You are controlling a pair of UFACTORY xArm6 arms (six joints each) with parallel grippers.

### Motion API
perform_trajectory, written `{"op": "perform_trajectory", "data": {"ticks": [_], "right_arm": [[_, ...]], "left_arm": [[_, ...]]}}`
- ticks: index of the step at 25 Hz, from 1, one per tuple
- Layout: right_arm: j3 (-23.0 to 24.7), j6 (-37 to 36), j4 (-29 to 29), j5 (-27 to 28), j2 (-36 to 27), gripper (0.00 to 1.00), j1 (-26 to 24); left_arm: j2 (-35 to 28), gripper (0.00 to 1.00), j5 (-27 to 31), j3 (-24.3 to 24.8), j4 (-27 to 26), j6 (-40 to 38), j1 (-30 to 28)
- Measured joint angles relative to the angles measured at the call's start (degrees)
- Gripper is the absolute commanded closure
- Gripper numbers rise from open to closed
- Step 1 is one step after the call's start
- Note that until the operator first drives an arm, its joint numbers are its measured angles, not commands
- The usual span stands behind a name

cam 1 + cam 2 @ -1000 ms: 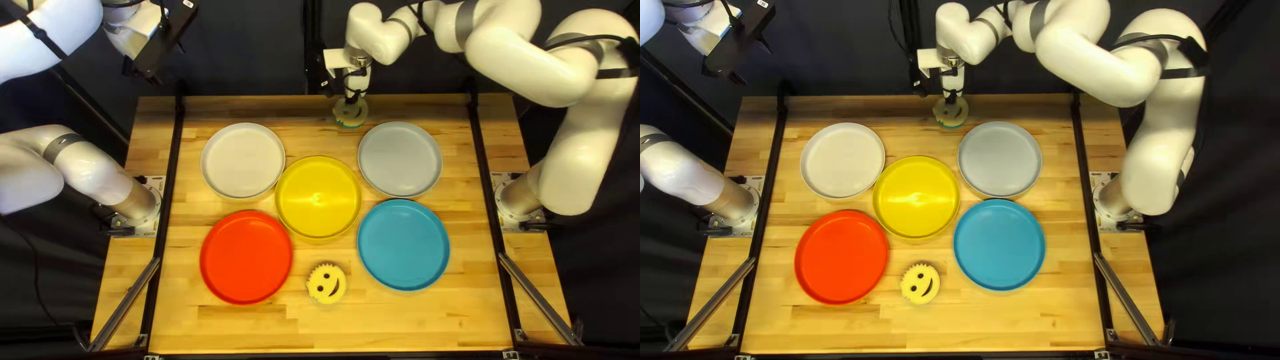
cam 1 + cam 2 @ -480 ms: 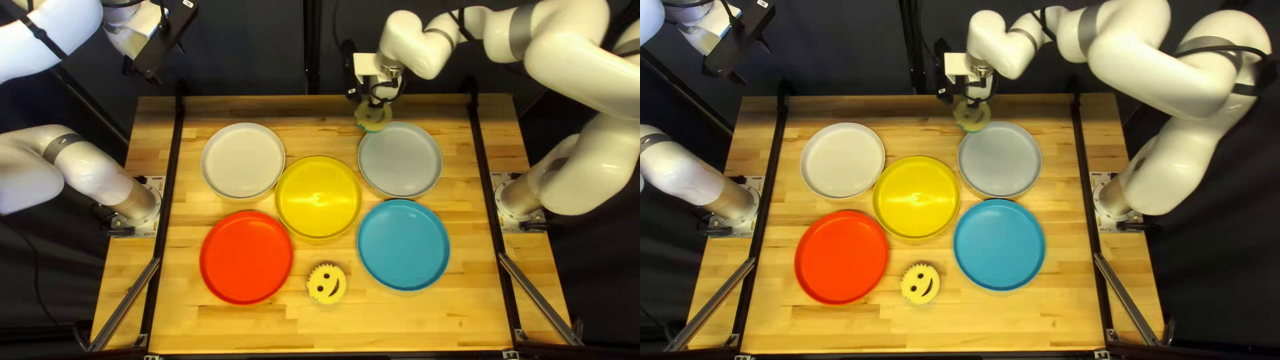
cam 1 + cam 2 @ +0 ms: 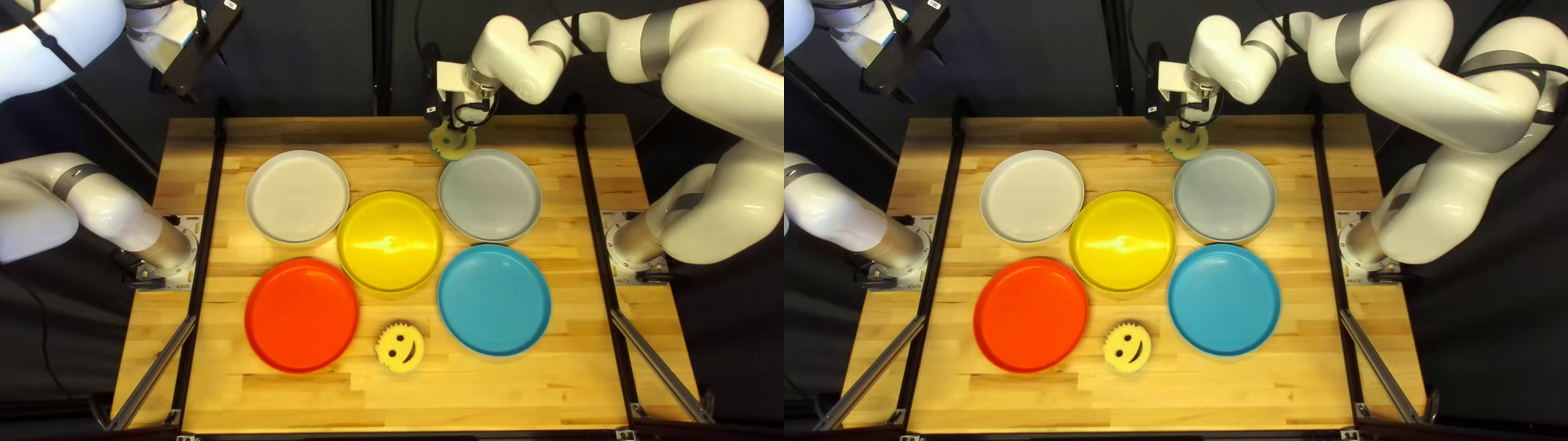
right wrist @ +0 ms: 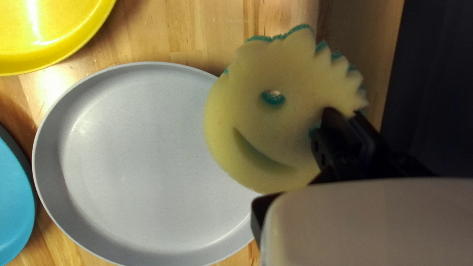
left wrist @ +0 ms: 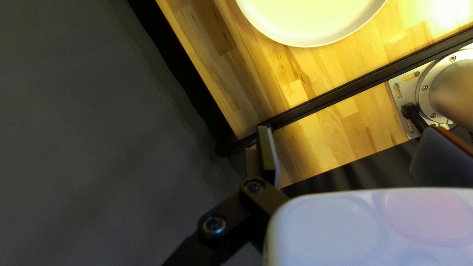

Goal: Pick up sponge and scrub the plate

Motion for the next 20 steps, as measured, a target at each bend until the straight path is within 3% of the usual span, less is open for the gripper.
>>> {"op": "perform_trajectory", "data": {"ticks": [6, 20], "right_arm": [[0.69, 0.45, -0.28, -0.14, -0.59, 1.0, 0.24], [11.53, 11.96, -7.99, -3.81, -6.72, 1.0, 7.82]], "left_arm": [[0.0, 0.0, 0.0, 0.0, 0.0, 0.0, 0.0], [0.0, 0.0, 0.0, 0.0, 0.0, 0.0, 0.0]]}}
